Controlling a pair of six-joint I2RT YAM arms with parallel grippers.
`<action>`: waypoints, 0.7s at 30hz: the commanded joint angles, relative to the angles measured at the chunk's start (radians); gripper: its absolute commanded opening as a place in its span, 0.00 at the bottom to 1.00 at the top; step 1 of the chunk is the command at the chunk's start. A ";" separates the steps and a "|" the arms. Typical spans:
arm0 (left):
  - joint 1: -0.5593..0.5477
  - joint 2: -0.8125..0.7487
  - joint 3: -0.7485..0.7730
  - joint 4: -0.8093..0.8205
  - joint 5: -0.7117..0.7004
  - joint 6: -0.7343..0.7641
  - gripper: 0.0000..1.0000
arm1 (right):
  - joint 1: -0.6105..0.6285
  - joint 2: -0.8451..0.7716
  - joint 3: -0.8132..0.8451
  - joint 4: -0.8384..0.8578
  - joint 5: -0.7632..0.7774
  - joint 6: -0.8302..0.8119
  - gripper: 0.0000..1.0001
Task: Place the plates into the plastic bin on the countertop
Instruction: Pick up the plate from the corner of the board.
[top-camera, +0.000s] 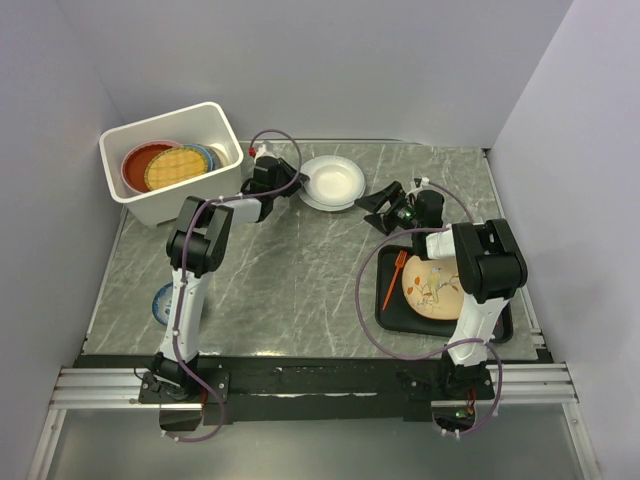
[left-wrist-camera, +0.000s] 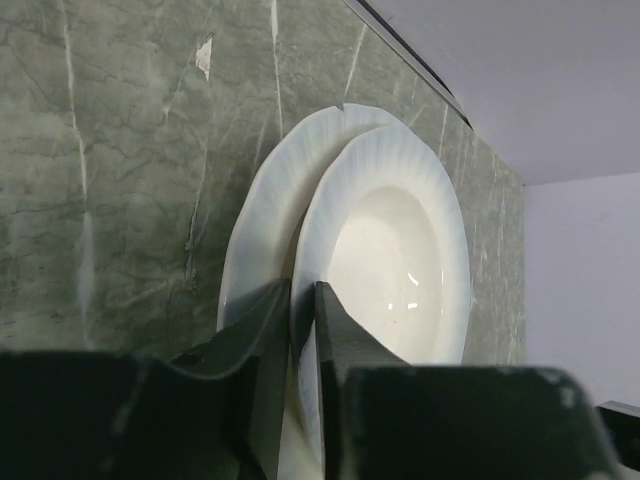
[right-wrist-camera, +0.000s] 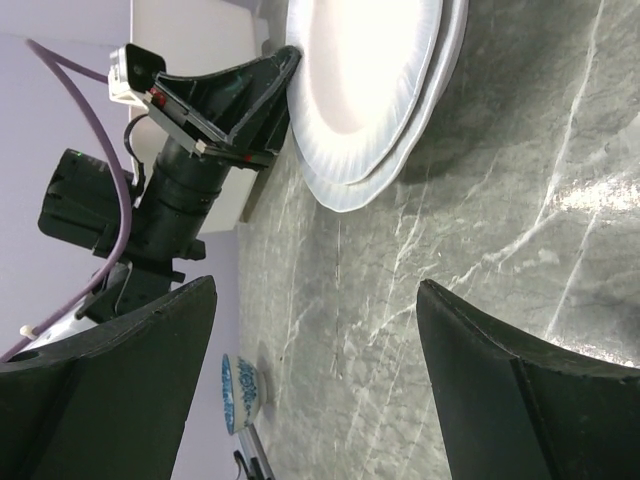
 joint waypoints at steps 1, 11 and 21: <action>-0.019 0.027 -0.029 -0.073 0.076 0.030 0.13 | -0.008 0.007 0.024 0.050 -0.004 -0.003 0.88; -0.019 -0.016 -0.079 -0.036 0.104 0.026 0.01 | -0.008 -0.016 0.002 0.056 -0.007 -0.005 0.88; -0.020 -0.096 -0.128 -0.027 0.099 0.038 0.01 | -0.008 -0.039 -0.019 0.064 -0.010 -0.001 0.88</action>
